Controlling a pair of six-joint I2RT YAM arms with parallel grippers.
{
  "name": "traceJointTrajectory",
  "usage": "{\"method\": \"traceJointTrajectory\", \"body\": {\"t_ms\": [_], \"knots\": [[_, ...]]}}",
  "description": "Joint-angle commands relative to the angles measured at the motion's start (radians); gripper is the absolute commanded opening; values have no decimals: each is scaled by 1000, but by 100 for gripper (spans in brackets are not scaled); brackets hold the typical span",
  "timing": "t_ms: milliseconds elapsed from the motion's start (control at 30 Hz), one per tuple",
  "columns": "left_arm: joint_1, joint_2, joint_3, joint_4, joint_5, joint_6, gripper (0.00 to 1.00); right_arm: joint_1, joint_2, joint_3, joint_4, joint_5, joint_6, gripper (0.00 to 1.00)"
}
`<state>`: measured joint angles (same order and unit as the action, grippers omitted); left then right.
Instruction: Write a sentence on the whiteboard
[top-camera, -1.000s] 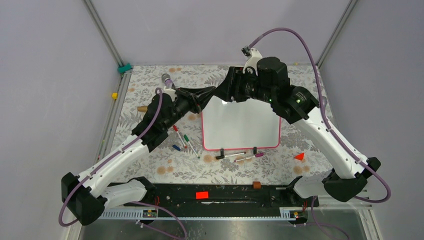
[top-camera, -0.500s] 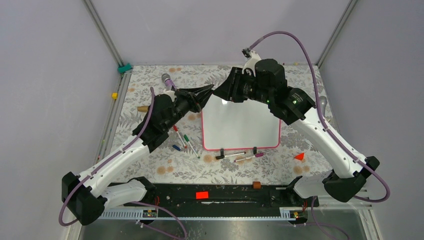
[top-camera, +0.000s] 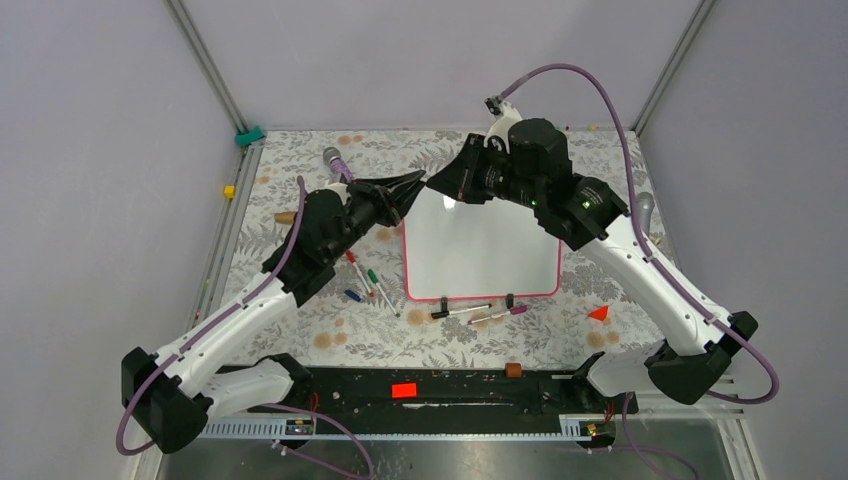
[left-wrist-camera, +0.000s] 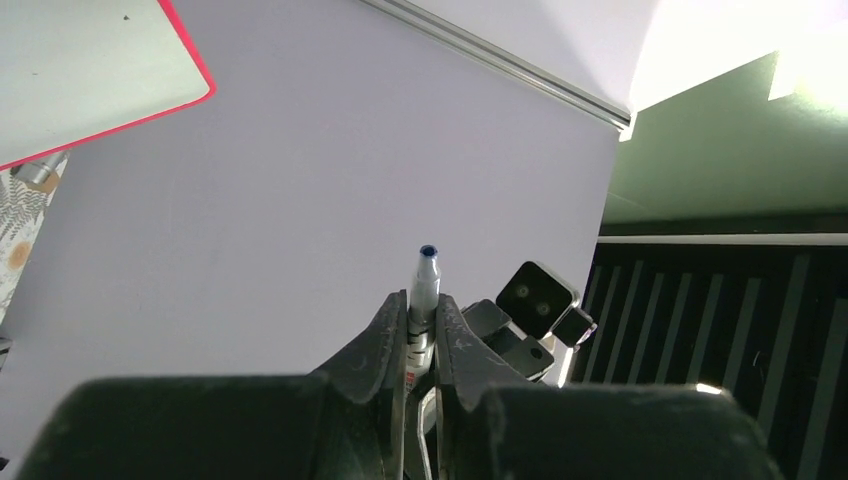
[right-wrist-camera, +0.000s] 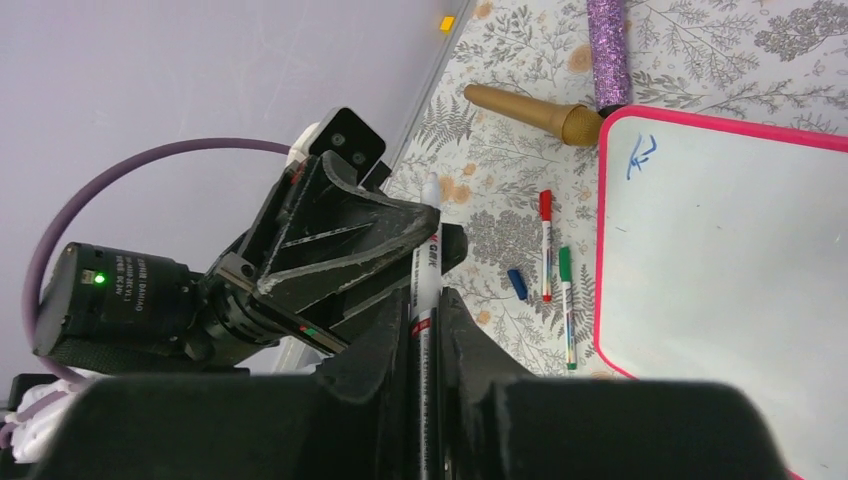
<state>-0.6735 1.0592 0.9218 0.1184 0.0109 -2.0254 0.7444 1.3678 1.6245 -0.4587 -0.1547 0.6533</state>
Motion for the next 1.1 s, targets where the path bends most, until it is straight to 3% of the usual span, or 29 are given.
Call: {"method": "traceJointTrajectory", "body": {"t_ms": [0, 67, 167, 233, 300, 367, 467, 533, 667, 767, 833, 967, 1067], "knots": [[-2, -24, -11, 28, 12, -42, 0, 9, 6, 35, 15, -16, 11, 0], [-2, -23, -13, 30, 15, -42, 0, 12, 17, 52, -4, -11, 11, 0], [39, -18, 4, 19, 69, 51, 45, 10, 31, 100, -85, 46, 4, 0], [118, -21, 59, -97, 148, 194, 71, 4, 45, 135, -166, 75, -4, 0], [221, -32, 107, -211, 234, 362, 85, -7, 46, 139, -220, 90, -5, 0], [314, -55, 128, -292, 291, 528, 93, -22, 52, 135, -287, 95, -2, 0], [373, -111, 113, -362, 280, 740, 95, -41, 62, 114, -348, 95, 16, 0], [393, -113, 87, -324, 362, 846, 95, -58, 78, 111, -368, 57, 34, 0], [399, -2, 164, -468, 545, 1183, 93, -60, 130, 161, -427, 17, 22, 0], [393, 36, 168, -570, 580, 1428, 90, -59, 172, 214, -487, 16, -20, 0], [387, -3, 121, -522, 592, 1519, 90, -59, 196, 243, -511, -3, -50, 0], [330, -86, 36, -319, 653, 1556, 84, -59, 251, 321, -547, -107, -68, 0], [249, -98, 35, -304, 636, 1650, 82, -60, 278, 384, -585, -123, -70, 0]]}}
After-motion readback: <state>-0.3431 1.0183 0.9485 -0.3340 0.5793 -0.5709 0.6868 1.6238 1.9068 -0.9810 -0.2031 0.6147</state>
